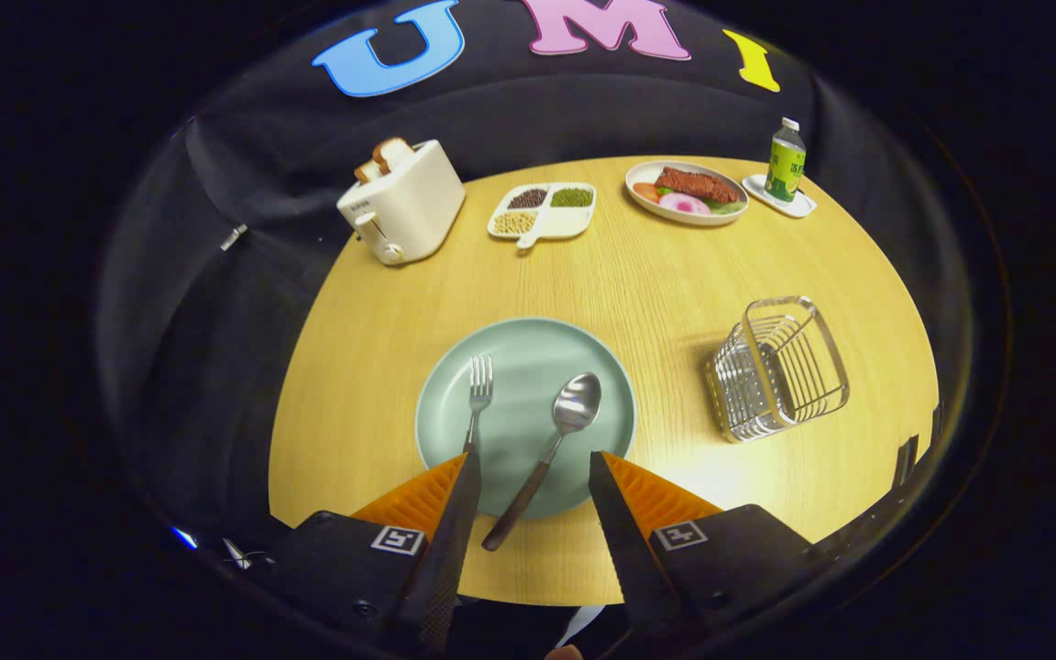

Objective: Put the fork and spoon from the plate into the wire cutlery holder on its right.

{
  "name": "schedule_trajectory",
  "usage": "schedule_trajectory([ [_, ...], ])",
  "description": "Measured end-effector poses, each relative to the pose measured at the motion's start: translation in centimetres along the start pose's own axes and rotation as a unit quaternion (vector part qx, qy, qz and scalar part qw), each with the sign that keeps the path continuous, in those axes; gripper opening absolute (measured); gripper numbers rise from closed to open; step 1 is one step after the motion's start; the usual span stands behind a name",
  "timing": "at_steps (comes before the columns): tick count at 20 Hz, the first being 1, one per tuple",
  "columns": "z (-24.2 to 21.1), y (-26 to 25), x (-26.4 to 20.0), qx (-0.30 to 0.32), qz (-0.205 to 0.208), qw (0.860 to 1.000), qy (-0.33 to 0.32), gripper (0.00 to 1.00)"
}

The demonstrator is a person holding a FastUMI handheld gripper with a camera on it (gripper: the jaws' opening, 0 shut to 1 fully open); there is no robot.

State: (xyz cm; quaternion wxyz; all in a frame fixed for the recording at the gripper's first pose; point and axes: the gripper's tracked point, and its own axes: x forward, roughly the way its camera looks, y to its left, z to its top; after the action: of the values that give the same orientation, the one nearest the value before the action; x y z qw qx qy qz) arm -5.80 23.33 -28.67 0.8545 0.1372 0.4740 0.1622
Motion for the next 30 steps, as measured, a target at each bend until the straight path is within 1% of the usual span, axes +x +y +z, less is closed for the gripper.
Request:
schedule_trajectory([
  [3, -1.8, -0.2, 2.8, -0.008, -0.028, 0.999, 0.037, 0.75],
  [6, -2.9, -0.9, 4.5, -0.009, -0.054, 0.996, 0.066, 0.76],
  [8, -3.7, -1.3, 5.3, -0.005, -0.067, 0.994, 0.088, 0.65],
  [9, -3.7, -1.4, 5.7, -0.006, -0.072, 0.993, 0.093, 0.56],
  [12, -3.9, -1.8, 6.6, -0.017, -0.088, 0.99, 0.11, 0.49],
  [14, -3.8, -2.4, 6.8, -0.024, -0.109, 0.986, 0.121, 0.46],
  [16, -3.6, -2.7, 6.9, -0.029, -0.12, 0.985, 0.118, 0.28],
  [17, -3.6, -2.7, 7.0, -0.033, -0.114, 0.986, 0.118, 0.18],
  [18, -3.6, -2.5, 7.0, -0.035, -0.107, 0.987, 0.118, 0.13],
  [19, -3.3, -2.5, 6.8, -0.036, -0.102, 0.988, 0.112, 0.11],
  [21, -2.7, -1.8, 6.8, -0.031, -0.082, 0.991, 0.097, 0.1],
  [22, -2.3, -1.4, 6.5, -0.027, -0.069, 0.993, 0.089, 0.1],
  [24, -1.2, -1.2, 5.5, -0.027, -0.054, 0.995, 0.074, 0.1],
  [26, 0.0, -1.8, 4.5, -0.042, -0.055, 0.996, 0.062, 0.1],
  [28, 0.3, -2.2, 4.4, -0.057, -0.053, 0.995, 0.065, 0.08],
  [30, 0.5, -2.0, 4.2, -0.053, -0.045, 0.995, 0.064, 0.08],
])
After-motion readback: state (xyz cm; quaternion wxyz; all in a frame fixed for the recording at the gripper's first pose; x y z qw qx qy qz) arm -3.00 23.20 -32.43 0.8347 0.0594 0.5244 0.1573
